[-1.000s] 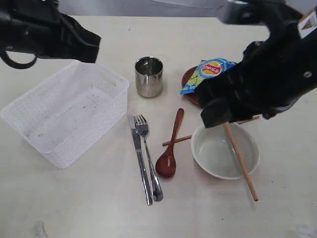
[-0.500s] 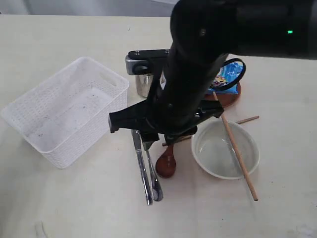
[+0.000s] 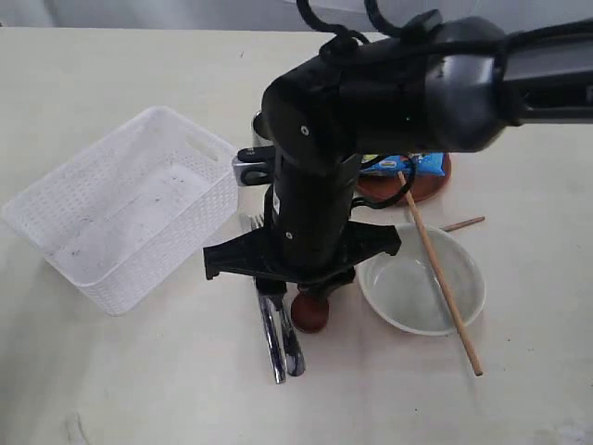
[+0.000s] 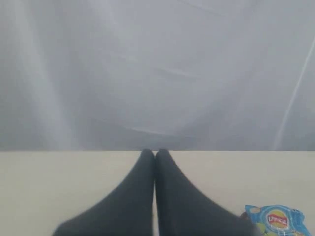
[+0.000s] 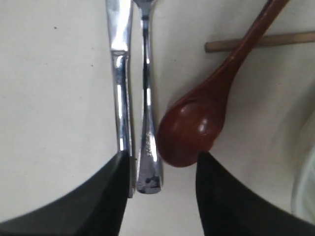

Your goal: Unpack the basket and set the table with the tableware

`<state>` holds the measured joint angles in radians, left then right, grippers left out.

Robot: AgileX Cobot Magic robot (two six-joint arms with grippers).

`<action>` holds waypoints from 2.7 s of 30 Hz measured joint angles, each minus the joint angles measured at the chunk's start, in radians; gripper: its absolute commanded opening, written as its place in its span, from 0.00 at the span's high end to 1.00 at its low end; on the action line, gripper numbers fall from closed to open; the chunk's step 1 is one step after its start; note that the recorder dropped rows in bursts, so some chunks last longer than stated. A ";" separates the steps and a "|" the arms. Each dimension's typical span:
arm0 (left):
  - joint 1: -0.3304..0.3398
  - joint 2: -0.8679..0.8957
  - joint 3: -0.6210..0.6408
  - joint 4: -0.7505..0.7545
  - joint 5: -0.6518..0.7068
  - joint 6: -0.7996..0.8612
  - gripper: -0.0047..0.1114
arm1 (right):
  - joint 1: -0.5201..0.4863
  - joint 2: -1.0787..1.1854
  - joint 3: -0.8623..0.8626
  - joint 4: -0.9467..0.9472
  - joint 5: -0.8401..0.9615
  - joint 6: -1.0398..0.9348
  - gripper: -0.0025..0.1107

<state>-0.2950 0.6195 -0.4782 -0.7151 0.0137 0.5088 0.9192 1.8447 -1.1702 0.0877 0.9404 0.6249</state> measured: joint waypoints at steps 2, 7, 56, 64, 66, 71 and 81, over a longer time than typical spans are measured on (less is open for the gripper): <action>0.000 0.000 0.000 0.000 0.000 0.000 0.96 | 0.000 0.002 -0.011 -0.023 0.024 0.002 0.61; 0.000 0.000 0.000 0.000 0.000 -0.002 0.96 | 0.000 -0.061 -0.060 -0.099 0.101 -0.006 0.61; 0.000 0.000 0.000 0.000 -0.006 0.012 0.96 | -0.347 -0.210 0.068 -0.263 0.127 -0.306 0.98; 0.000 0.000 0.000 0.000 -0.006 0.012 0.96 | -0.664 -0.208 0.107 -0.305 0.124 -0.287 0.98; 0.000 0.000 0.000 0.000 -0.006 0.012 0.96 | -0.737 -0.193 0.109 -0.300 0.083 -0.310 0.98; 0.000 0.000 0.000 0.000 -0.006 0.012 0.96 | -0.821 -0.089 0.109 -0.277 -0.053 -0.371 0.98; 0.000 0.000 0.000 0.000 -0.006 0.026 0.96 | -0.830 0.112 0.109 -0.265 -0.133 -0.451 0.95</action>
<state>-0.2950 0.6195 -0.4782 -0.7151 0.0077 0.5344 0.0889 1.9564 -1.0610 -0.1777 0.8078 0.1741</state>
